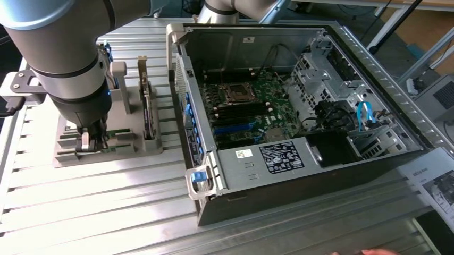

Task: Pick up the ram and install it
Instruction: 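Pick up the ram and move it above insertion slot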

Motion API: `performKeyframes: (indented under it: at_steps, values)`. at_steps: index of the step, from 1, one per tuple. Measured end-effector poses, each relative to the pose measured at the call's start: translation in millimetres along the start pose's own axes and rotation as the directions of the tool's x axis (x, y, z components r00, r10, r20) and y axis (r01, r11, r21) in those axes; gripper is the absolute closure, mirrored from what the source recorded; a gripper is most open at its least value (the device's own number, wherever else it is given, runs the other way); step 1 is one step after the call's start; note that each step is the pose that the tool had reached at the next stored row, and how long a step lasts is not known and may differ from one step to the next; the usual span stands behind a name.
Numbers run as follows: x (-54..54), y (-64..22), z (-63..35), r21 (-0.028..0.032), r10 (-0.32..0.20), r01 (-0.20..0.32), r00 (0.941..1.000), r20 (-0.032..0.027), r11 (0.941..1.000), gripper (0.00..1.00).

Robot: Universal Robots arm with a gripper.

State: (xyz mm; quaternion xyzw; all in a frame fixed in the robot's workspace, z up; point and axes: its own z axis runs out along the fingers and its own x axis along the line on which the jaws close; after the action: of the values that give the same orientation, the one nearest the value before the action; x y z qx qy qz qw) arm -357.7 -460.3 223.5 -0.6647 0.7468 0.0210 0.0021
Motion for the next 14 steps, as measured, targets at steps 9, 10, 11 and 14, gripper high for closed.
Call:
performKeyframes:
  at_steps: [9, 10, 11, 14]
  values:
    - [0.2, -0.2, 7.2, -0.0001, 0.0, 0.0, 1.0, -0.0001, 1.0, 0.76]
    - [0.2, -0.2, 7.9, 0.0, 0.0, 0.0, 1.0, 0.0, 1.0, 0.76]
    - [0.3, -0.3, 8.6, 0.0, 0.0, 0.0, 1.0, 0.0, 1.0, 0.76]
    - [0.3, -0.3, 10.5, -0.0001, 0.0, 0.0, 1.0, -0.0001, 1.0, 0.76]
